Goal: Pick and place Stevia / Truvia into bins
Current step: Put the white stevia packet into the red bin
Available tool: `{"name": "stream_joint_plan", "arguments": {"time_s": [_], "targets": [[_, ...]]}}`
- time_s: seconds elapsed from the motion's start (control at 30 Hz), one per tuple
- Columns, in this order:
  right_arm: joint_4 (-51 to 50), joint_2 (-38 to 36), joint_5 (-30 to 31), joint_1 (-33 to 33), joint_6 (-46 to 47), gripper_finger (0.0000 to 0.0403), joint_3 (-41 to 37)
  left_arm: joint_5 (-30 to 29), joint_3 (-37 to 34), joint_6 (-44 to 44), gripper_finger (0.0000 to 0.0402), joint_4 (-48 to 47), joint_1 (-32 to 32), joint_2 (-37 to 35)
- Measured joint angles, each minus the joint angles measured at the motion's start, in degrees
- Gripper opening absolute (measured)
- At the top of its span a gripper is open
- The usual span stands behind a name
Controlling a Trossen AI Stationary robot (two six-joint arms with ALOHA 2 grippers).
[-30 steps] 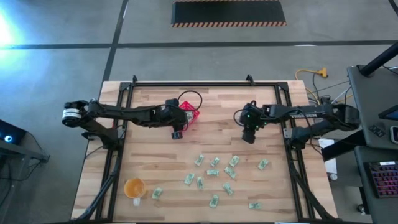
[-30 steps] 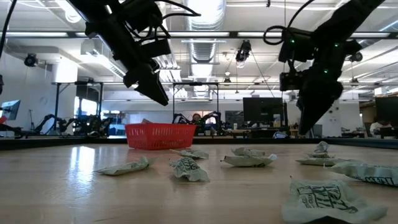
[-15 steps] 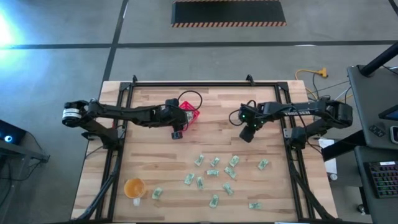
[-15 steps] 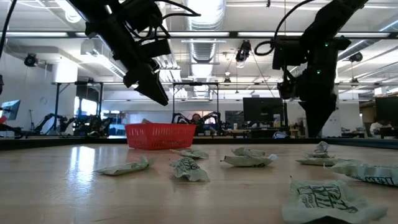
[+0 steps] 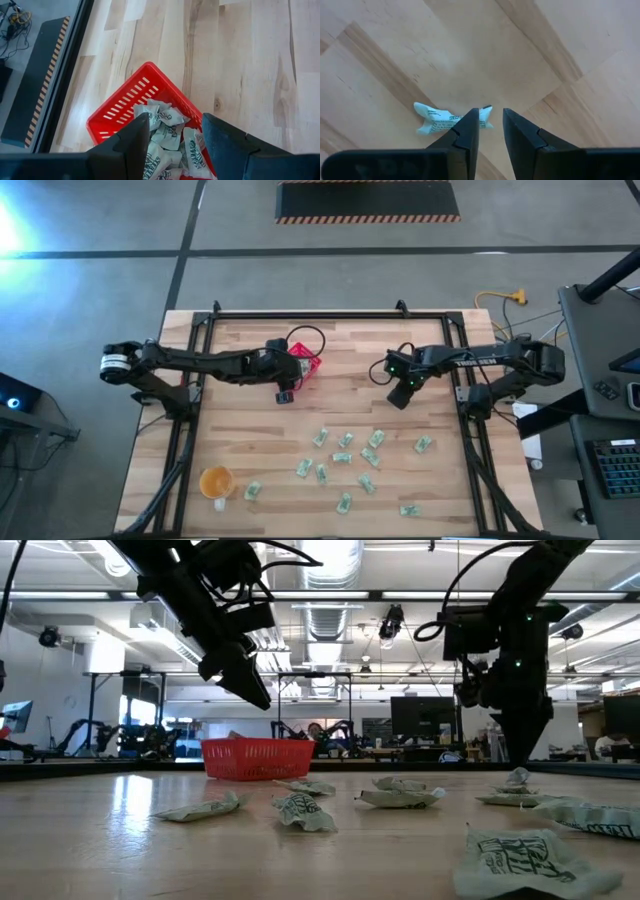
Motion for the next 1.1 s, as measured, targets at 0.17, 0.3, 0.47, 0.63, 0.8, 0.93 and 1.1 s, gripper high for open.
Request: {"name": "stream_joint_plan", "arguments": {"time_s": [0.17,0.3,0.47,0.63,0.8,0.93,1.1], "targets": [[-0.43,0.10,-0.34,0.00,-1.01,0.0072,0.00,0.02,-0.02,0.00,0.0167,-0.02,0.00,0.00],[-2.33,-0.29,-0.50,0.00,-0.93,0.0074,0.00,0.01,-0.02,0.00,0.0167,-0.02,0.00,0.00],[-6.17,-0.31,-0.77,0.00,-0.14,0.0072,-0.02,0.00,-0.02,-0.02,0.0167,-0.02,0.00,0.00],[-6.42,-0.31,-3.46,1.44,-3.12,0.0069,-0.02,0.01,-0.02,0.00,0.0167,-0.02,0.00,0.00],[-6.07,-0.36,-3.76,4.56,-6.62,0.0075,-0.04,0.00,-0.04,-0.02,0.0167,-0.02,0.00,0.00],[-4.96,0.03,-3.77,6.80,-6.69,0.0077,-0.04,0.02,-0.07,-0.03,0.0167,-0.02,0.00,0.00],[-2.19,1.35,-3.75,9.14,-6.85,0.0071,-0.15,0.02,-0.07,-0.11,0.0167,-0.02,0.00,0.00]]}}
